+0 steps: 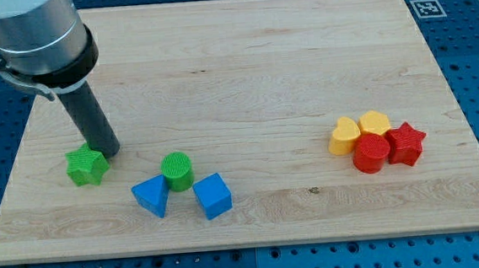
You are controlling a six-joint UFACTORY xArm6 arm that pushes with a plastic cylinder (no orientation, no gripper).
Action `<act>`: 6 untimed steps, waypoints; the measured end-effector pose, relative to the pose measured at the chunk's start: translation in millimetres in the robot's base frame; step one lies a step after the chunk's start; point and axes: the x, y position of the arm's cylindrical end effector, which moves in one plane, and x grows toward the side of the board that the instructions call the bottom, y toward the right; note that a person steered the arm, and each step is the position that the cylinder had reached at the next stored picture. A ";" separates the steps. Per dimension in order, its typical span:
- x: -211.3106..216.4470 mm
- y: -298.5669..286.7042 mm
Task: Slide the green star parallel left to the blue triangle
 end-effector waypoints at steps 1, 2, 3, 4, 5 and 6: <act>0.0 0.0; -8.5 -0.4; -20.6 -11.9; -19.8 -20.5; -2.4 -20.5; 21.1 -20.5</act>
